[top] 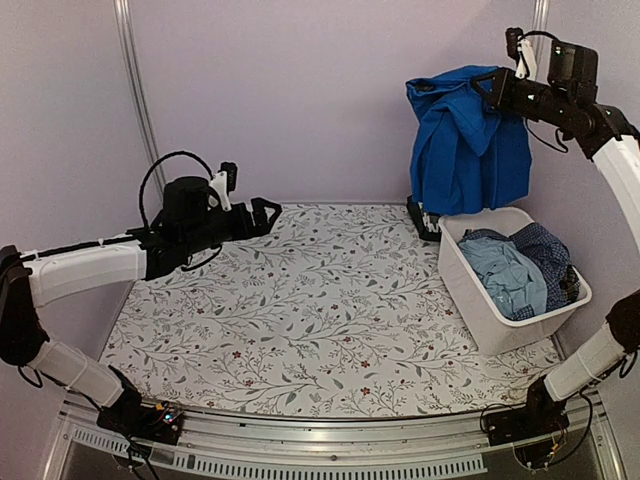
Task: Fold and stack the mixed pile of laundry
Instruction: Place the crumpled skirt at the center of the board.
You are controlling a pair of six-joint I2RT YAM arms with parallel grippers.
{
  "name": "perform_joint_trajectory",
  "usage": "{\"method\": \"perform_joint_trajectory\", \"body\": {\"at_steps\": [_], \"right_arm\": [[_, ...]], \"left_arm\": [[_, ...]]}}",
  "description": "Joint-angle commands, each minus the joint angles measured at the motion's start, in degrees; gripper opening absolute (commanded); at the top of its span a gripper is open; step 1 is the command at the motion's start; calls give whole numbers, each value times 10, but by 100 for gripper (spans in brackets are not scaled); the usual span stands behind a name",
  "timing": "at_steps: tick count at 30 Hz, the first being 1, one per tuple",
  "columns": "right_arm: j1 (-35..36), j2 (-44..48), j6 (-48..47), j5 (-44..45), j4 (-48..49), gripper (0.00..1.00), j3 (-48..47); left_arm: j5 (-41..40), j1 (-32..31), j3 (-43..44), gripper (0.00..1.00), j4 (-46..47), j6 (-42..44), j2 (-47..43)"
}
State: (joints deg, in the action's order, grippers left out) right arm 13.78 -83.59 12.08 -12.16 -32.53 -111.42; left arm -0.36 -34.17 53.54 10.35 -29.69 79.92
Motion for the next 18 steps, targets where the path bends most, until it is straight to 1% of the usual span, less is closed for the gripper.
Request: {"method": "perform_joint_trajectory", "body": {"at_steps": [1,5,7,9,11,12,13,14,16,17,18], "right_arm": [[103,-63,-11,-55,87,0,-63],[169,-130,-16,-91,97,0,-101],[188,-162,-9,-136,113,0,-105],[199,-184,4,-201,136,0,-102],[201,-207,18,-257,157,0,-82],[199,-211,20,-264,159,0,-61],[198,-211,9,-260,163,3,-27],[193,-209,0,-255,168,13,12],[177,-211,-12,-238,164,47,91],[166,-215,-10,-227,161,60,125],[156,-221,-6,-214,155,68,157]], "left_arm": [[24,35,-24,100,3,-26,-38],[23,71,-50,100,-8,-45,-84],[21,88,-68,100,-10,-52,-116],[13,105,-89,100,-13,-54,-153],[6,121,-109,100,-18,-56,-190],[5,129,-116,100,-25,-58,-208],[5,138,-123,100,-30,-58,-221],[5,145,-129,100,-34,-56,-233],[11,154,-136,100,-45,-51,-249],[18,155,-137,100,-50,-46,-250],[28,155,-137,100,-53,-40,-248]]}}
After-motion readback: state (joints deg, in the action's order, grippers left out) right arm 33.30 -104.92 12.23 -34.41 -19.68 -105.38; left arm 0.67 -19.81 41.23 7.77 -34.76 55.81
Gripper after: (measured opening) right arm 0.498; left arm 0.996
